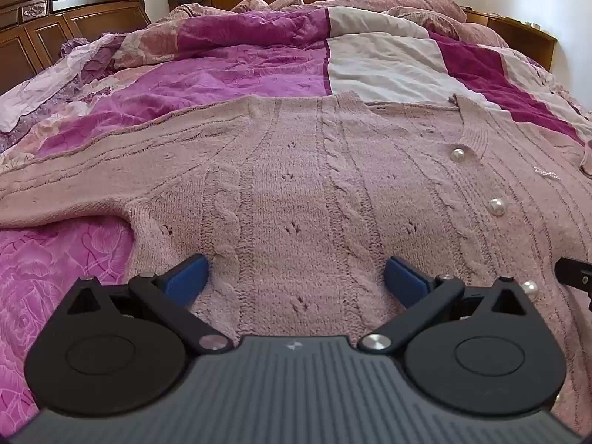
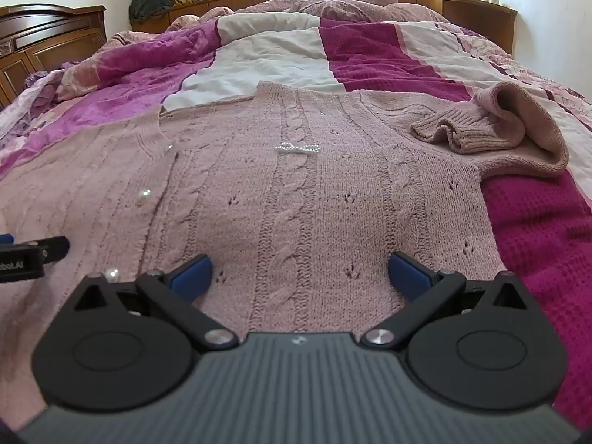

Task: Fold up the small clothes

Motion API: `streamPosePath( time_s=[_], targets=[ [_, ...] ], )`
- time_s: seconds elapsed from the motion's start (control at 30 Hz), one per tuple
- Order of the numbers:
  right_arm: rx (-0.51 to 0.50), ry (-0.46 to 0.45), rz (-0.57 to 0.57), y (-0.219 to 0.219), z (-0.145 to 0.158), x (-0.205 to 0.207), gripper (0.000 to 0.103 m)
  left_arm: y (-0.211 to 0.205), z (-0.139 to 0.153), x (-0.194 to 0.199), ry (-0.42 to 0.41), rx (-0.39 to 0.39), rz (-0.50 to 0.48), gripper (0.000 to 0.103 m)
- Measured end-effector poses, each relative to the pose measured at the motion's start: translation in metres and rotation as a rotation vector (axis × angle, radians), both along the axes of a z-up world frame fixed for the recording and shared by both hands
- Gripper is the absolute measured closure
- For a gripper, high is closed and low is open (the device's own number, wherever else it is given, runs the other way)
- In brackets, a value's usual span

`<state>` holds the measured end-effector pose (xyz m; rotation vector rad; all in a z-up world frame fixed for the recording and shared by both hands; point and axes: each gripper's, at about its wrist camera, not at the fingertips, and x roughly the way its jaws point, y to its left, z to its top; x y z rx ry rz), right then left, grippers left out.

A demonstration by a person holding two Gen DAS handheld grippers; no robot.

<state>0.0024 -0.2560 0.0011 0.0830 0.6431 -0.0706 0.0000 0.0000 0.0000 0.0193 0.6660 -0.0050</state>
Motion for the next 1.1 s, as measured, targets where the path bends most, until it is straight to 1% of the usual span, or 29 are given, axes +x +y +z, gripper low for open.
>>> streamPosePath(
  time_s=[0.3,0.33,1.1],
  targets=[
    [-0.014,0.003,0.000,0.0029,-0.0029,0.0004,0.000,0.0069,0.0001,-0.0019,-0.007,-0.009,0.000,0.000],
    [-0.014,0.003,0.000,0.0029,-0.0032,0.0000,0.000,-0.0001,0.0003,0.0003,0.000,0.008,0.000,0.000],
    [-0.024,0.004,0.001,0.0032,-0.0012,0.0006,0.000,-0.0018,-0.0013,0.0000,-0.003,0.016,0.000,0.000]
  ],
)
